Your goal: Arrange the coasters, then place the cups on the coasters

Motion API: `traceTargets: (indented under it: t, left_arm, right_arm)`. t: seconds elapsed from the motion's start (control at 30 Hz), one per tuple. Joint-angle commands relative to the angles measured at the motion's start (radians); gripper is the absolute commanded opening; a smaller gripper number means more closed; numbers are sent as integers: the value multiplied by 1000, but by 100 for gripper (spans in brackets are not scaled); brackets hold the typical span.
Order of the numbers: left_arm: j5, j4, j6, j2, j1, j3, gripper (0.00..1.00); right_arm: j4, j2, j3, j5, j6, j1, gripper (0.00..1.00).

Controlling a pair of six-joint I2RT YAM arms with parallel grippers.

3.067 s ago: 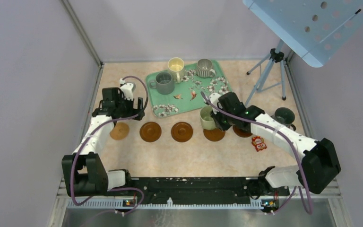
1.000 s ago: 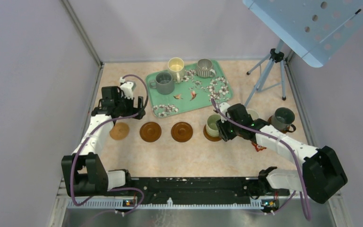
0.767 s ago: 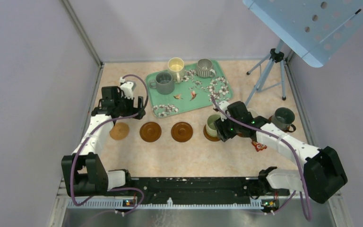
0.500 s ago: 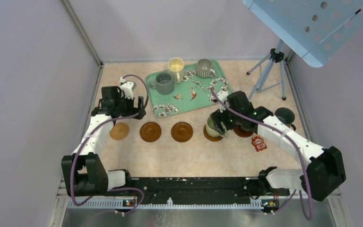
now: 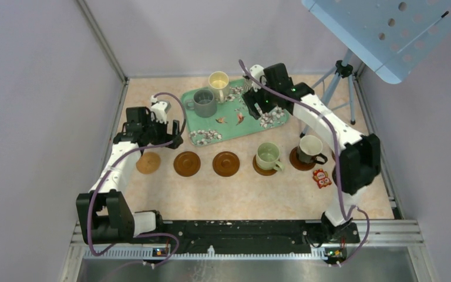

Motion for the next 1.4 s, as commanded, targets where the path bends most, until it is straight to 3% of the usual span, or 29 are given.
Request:
traceTargets:
  t: [0.0, 0.2, 0.33, 0.8, 1.1, 1.23, 1.37]
  left_arm:
    - [67, -13, 28, -5, 6, 40, 99]
    - [150, -19, 52, -14, 6, 26, 99]
    - [143, -27, 51, -9, 6, 41, 99]
    - [124, -19, 50, -33, 6, 37, 99]
    - [108, -18, 57, -30, 7, 37, 99]
    - [104, -17, 56, -28, 6, 39, 99]
    - [89, -12, 54, -38, 7, 28, 99]
  right_arm:
    - [-42, 206, 228, -17, -53, -59, 77]
    - [-93, 429, 506, -6, -88, -127, 77]
    - [-88, 529, 600, -5, -128, -158, 77]
    - [113, 689, 606, 32, -171, -198, 77]
    - [117, 805, 725, 29, -165, -199, 77]
    - [132, 810, 731, 0, -154, -198, 71]
    - [132, 804, 727, -47, -134, -199, 56]
